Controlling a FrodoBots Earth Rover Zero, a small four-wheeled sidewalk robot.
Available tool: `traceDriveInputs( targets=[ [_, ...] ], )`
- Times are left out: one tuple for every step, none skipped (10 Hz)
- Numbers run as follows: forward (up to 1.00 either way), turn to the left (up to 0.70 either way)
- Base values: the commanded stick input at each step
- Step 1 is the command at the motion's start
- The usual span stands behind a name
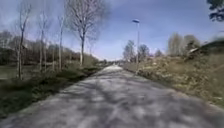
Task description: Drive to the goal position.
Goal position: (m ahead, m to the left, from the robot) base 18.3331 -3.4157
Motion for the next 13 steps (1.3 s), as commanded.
traceDriveInputs(
  targets=[
    [0.85,0.00],
    [0.85,0.00],
    [0.85,0.00],
    [0.85,0.00],
    [0.85,0.00],
    [0.85,0.00],
    [0.85,0.00],
    [0.85,0.00],
    [0.85,0.00],
    [0.85,0.00],
    [0.85,0.00],
    [0.85,0.00],
    [0.85,0.00]
  ],
)
